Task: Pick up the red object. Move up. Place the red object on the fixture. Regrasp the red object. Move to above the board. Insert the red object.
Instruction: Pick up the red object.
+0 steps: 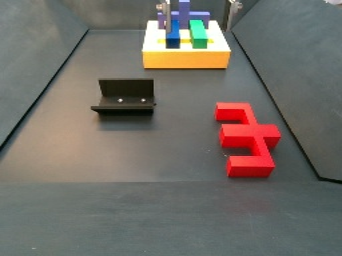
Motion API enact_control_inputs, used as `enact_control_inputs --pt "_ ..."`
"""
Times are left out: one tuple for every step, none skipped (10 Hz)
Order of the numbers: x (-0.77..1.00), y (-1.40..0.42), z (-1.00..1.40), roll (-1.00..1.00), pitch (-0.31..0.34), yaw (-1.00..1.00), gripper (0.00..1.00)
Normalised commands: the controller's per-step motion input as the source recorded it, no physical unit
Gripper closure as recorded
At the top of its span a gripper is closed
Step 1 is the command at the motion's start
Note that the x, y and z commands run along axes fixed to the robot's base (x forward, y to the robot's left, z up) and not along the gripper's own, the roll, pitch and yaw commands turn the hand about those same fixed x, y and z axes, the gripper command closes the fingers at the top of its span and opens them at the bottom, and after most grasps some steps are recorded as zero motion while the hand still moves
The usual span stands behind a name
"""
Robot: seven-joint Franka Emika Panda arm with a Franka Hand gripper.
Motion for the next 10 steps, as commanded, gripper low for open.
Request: enact_control_inputs --pt "0.0 0.0 -0.04 0.0 -0.011 0.0 0.0" --pt "0.0 0.0 -0.12 -0.05 -0.05 -0.04 0.0" --pt "-0.12 0.0 -0.07 -0.04 -0.039 -0.26 0.0" --pt "-0.32 0.16 -0.08 -0.05 -0.057 -0.51 0.0" --pt "-0.23 0.27 -0.19 -0.02 -0.011 -0.64 0.0" --pt "-0.04 0.31 -0.31 -0.02 0.0 -0.69 0.0" --pt "-0.13 0.27 -0.28 0.0 0.0 -0.72 0.0" --pt "-0.28 0.11 -0.24 -0.02 -0.027 -0.79 0.0" --pt "-0.33 0.04 -0.23 -0.04 -0.076 -0.81 0.0" --pt "-0.34 0.05 -0.21 -0.04 -0.103 -0.79 0.0"
